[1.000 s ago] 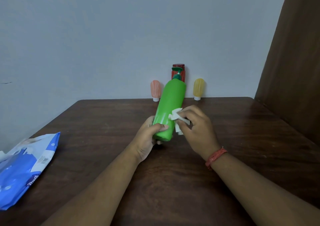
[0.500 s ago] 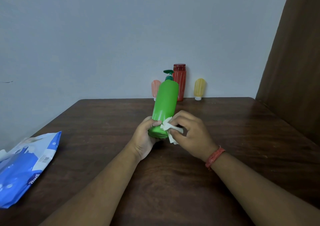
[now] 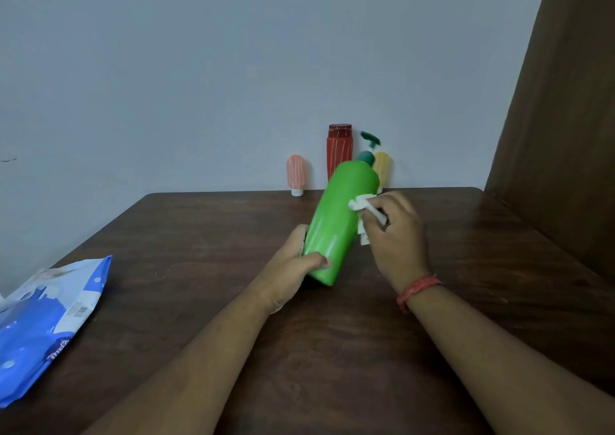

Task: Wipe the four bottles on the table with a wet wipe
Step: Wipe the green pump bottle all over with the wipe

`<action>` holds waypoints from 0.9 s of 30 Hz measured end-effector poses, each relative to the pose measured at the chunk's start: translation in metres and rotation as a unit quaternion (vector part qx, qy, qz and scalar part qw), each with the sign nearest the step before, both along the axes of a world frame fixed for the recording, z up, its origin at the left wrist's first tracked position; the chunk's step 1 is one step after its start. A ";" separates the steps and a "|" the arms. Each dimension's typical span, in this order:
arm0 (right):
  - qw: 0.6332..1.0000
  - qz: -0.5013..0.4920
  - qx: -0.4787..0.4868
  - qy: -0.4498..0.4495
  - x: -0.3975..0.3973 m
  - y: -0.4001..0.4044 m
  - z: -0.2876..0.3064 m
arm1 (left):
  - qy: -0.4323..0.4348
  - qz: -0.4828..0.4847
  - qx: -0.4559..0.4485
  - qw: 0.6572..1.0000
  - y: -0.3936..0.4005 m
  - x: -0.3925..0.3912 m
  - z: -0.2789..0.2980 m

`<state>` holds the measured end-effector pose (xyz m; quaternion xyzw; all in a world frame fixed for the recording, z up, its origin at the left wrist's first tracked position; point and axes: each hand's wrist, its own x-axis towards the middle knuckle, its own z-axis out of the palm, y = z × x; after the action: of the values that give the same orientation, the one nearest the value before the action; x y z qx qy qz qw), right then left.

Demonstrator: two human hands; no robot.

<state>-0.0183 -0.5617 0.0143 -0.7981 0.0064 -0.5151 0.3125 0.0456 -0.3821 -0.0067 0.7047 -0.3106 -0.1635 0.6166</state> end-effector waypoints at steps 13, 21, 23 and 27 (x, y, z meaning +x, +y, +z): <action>0.988 -0.110 0.074 -0.077 -0.007 -0.047 0.019 | -0.230 0.001 0.167 0.959 -0.010 -0.018 0.016; 0.963 -0.238 -0.103 0.073 -0.009 -0.068 0.016 | -0.275 0.013 0.188 0.943 -0.013 -0.019 0.012; 0.970 -0.201 -0.100 0.091 -0.006 -0.064 0.018 | -0.269 0.015 0.186 0.945 -0.012 -0.018 0.012; 0.985 -0.151 -0.059 0.061 -0.005 -0.065 0.016 | -0.282 0.019 0.188 0.941 -0.010 -0.019 0.011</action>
<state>-0.0236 -0.6271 0.0302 -0.8346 0.1155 -0.5066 0.1830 0.0270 -0.3919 0.0045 0.8309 -0.4217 -0.0021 0.3629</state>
